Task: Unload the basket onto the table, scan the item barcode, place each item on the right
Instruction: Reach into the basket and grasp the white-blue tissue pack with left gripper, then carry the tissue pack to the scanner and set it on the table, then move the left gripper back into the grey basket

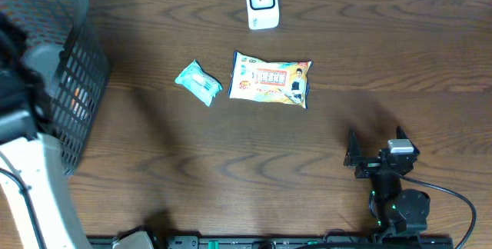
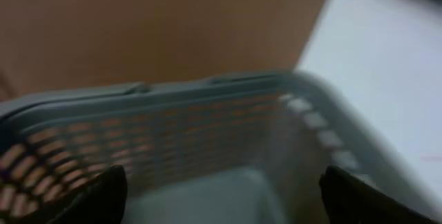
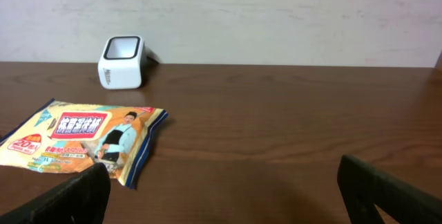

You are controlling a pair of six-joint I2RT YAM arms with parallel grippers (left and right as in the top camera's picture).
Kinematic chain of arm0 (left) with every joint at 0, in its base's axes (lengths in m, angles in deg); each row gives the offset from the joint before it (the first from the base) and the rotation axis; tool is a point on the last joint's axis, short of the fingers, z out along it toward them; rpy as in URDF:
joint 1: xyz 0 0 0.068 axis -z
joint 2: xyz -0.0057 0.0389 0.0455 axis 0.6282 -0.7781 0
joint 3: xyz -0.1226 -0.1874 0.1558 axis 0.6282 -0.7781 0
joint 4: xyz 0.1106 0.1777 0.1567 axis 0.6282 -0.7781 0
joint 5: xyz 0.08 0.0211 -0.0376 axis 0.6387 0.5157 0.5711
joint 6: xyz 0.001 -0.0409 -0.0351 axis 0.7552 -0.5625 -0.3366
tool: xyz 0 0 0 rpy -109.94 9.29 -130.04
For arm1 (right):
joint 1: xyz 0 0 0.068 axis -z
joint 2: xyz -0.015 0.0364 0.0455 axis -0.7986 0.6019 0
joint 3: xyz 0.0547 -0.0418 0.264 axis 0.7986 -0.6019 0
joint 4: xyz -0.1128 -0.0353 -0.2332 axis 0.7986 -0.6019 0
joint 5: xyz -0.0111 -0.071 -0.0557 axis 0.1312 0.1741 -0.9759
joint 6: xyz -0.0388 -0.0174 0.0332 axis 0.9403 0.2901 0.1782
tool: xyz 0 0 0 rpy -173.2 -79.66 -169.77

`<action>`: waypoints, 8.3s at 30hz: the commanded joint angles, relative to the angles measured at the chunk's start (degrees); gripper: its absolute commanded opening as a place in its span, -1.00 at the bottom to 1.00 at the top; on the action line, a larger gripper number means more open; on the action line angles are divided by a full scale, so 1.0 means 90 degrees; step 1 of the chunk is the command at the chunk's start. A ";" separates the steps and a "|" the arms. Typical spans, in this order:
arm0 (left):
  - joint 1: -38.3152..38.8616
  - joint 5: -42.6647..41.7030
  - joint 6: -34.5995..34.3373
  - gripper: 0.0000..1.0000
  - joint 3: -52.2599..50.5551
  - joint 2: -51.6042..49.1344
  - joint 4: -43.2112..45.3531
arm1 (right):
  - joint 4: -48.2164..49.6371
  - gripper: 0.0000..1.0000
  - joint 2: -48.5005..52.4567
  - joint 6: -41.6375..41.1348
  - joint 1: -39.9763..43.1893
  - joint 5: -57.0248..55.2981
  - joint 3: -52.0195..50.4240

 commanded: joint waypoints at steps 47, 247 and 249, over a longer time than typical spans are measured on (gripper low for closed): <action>-0.2822 -0.2965 0.1008 0.24 0.0335 -0.3973 -0.4524 | -0.0029 0.99 -0.0034 0.0024 0.0022 -0.0010 -0.0007; -0.1911 -0.2443 -0.0576 0.96 0.1673 -0.2654 -0.4425 | -0.0029 0.98 -0.0034 0.0024 0.0022 -0.0007 -0.0007; -0.1911 -0.2443 -0.0576 0.96 0.1671 -0.2875 -0.4554 | -0.0029 0.99 -0.0034 0.0024 0.0022 -0.0010 -0.0007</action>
